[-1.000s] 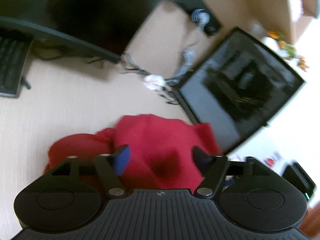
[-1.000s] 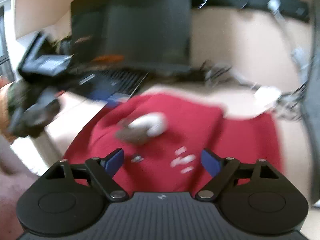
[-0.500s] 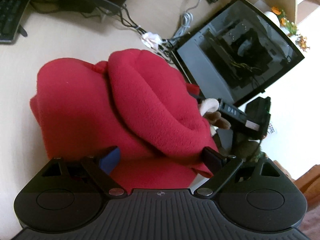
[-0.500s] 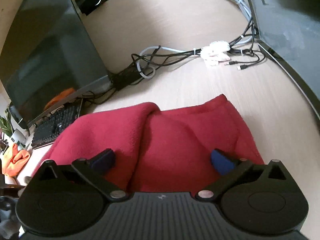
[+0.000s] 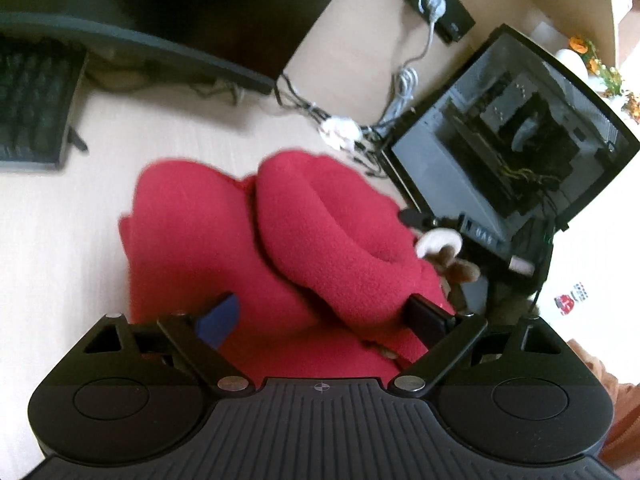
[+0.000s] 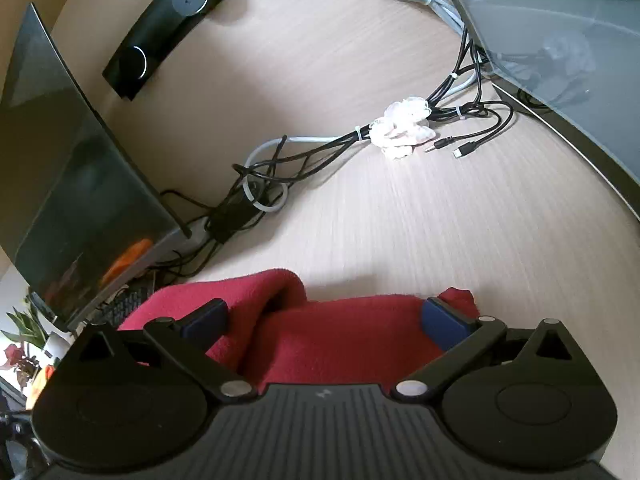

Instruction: Fold clothes

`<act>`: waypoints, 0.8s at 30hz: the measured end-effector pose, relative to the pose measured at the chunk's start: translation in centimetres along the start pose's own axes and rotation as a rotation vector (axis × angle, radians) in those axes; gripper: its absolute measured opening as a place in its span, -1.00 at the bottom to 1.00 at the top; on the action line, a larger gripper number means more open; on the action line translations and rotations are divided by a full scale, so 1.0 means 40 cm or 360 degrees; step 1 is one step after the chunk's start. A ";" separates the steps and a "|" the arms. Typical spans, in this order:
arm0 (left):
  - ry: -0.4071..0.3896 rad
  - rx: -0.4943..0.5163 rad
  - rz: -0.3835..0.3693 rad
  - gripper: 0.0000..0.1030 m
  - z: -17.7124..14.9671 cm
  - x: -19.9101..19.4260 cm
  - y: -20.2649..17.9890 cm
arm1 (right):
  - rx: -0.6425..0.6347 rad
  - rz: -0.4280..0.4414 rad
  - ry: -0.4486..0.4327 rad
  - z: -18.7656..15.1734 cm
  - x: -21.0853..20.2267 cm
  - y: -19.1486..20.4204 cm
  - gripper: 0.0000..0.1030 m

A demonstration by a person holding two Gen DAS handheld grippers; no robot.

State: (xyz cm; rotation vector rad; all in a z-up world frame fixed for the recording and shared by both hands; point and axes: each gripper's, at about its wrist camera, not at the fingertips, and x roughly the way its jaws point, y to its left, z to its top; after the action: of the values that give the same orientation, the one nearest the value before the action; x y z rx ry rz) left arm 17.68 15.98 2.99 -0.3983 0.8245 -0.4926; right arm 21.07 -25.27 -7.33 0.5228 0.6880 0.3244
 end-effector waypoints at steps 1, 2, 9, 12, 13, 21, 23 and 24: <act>-0.0018 0.0044 0.0046 0.85 0.008 -0.008 -0.013 | -0.0034 -0.0017 -0.0008 0.001 -0.009 0.009 0.99; -0.0029 0.0094 0.0102 0.86 0.017 -0.013 -0.028 | -0.0092 -0.0045 -0.0020 0.001 -0.022 0.023 0.99; -0.0098 0.0182 0.0260 0.88 0.054 -0.028 -0.047 | -0.0148 -0.0107 0.0079 -0.054 -0.035 0.012 0.99; -0.0090 0.0185 0.0272 0.88 0.060 -0.021 -0.040 | -0.0212 -0.0162 0.0073 -0.063 -0.032 0.029 0.99; -0.0085 0.0188 0.0272 0.88 0.060 -0.019 -0.039 | -0.0241 -0.0186 0.0056 -0.062 -0.039 0.040 0.99; -0.0113 -0.0103 0.0061 0.69 0.064 -0.038 0.027 | -0.0446 0.0019 0.0043 -0.080 -0.189 0.174 0.51; -0.0105 -0.0227 -0.0029 0.44 0.060 -0.039 0.055 | -0.0364 0.0126 0.0153 -0.110 -0.207 0.181 0.24; -0.0098 -0.0255 -0.0050 0.43 0.057 -0.036 0.062 | -0.0324 0.0161 0.0187 -0.129 -0.214 0.183 0.24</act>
State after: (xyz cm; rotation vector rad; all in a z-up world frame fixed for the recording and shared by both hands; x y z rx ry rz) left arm 19.25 19.15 3.97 -0.5724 0.8019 -0.4427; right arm 10.51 -21.30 -2.20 0.3467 0.7340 0.5174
